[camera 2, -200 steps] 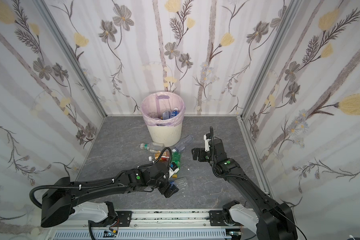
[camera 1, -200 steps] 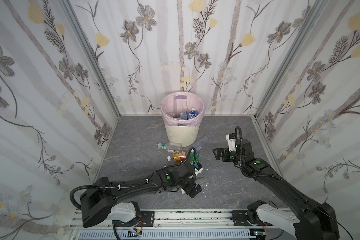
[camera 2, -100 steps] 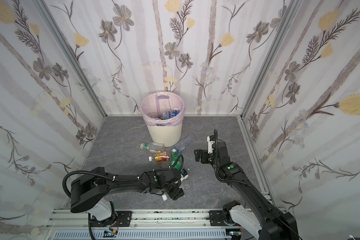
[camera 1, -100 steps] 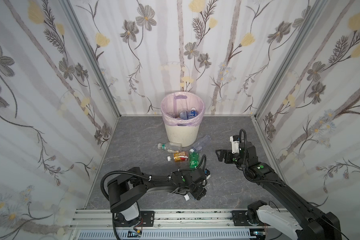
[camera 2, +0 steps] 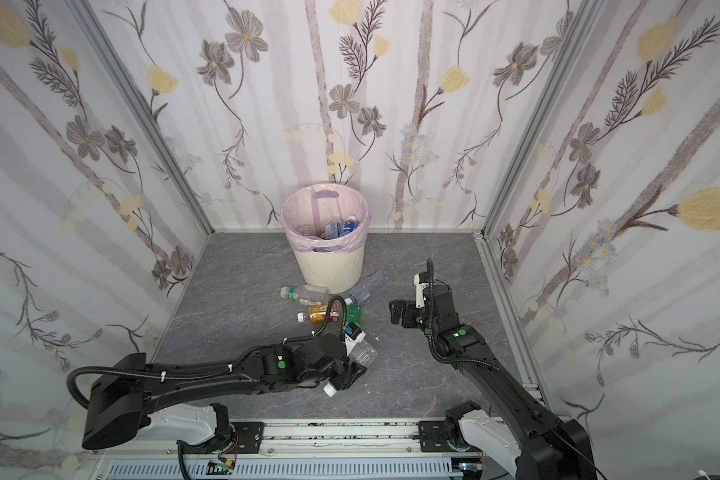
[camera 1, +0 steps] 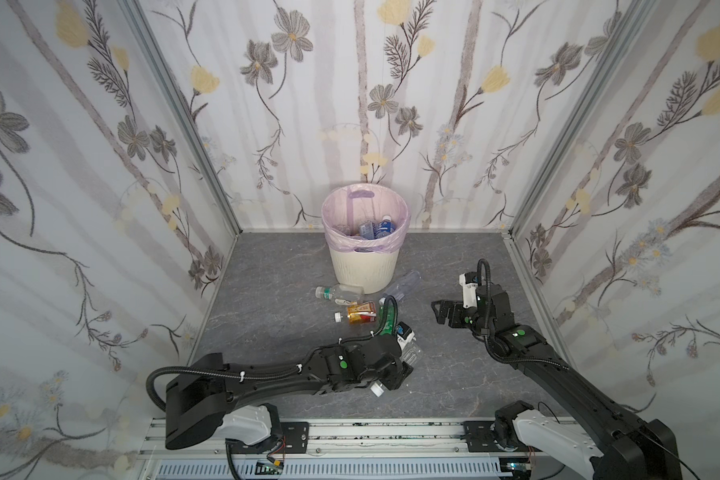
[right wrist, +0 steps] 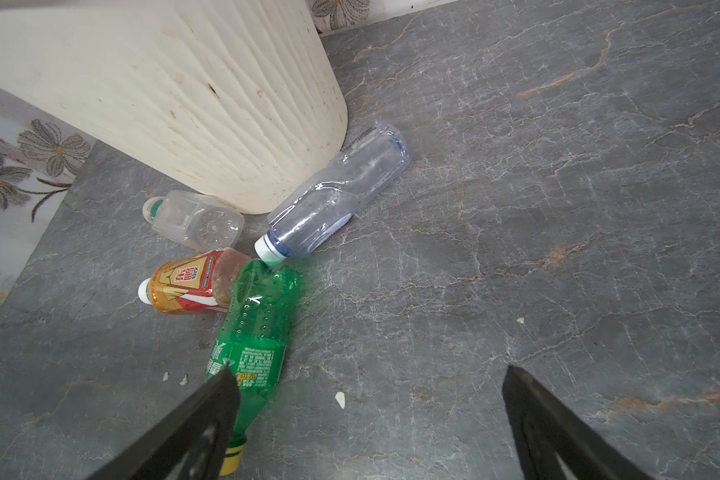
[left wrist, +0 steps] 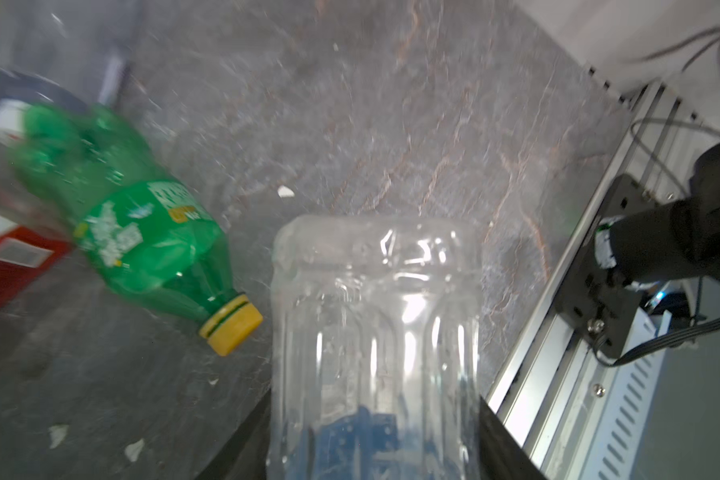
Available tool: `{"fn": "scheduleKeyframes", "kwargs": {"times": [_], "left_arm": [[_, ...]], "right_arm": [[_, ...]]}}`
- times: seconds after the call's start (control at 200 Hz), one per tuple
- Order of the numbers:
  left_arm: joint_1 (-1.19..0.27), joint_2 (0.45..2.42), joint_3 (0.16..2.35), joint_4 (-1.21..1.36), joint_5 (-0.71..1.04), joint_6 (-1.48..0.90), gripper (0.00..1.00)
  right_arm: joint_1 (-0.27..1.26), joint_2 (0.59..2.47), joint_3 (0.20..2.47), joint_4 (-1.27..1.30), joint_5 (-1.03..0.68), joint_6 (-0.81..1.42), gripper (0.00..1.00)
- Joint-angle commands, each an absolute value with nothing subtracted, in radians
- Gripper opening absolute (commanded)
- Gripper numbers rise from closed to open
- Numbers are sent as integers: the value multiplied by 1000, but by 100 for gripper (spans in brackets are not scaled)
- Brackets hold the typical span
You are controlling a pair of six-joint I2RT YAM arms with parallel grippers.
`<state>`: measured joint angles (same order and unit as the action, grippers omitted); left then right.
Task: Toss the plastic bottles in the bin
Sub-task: 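Grasp the clear bottle nearest the robot with the left gripper while right withdraws, then lift the clear bottle over the bin with the left gripper and release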
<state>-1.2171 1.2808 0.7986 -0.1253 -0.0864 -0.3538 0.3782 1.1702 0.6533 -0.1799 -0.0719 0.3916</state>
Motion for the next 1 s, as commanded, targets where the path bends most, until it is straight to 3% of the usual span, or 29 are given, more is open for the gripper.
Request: {"fn": "scheduleKeyframes", "kwargs": {"times": [0.0,0.305,0.56,0.705,0.899,0.939,0.994], "left_arm": [[-1216,1164,796,-111,-272,-369,59],[-1213,850,858,-115,-645,-285,59],[-1199,979,1171,-39,-905,28,60],[-1103,1057,1256,100,-777,120,60],[-757,1250,1389,148,-493,-1,63],[-681,1320,1427,145,-421,-50,70],[-604,1412,1489,123,-316,-101,95]], "right_arm": [[377,1175,657,-141,-44,410,100],[377,1194,672,-144,-73,408,100],[377,1219,681,-137,-87,409,100],[377,1221,685,-135,-87,413,100],[380,1229,690,-122,-111,422,100],[380,1231,688,-113,-116,428,100],[382,1239,687,-106,-125,437,100]]}}
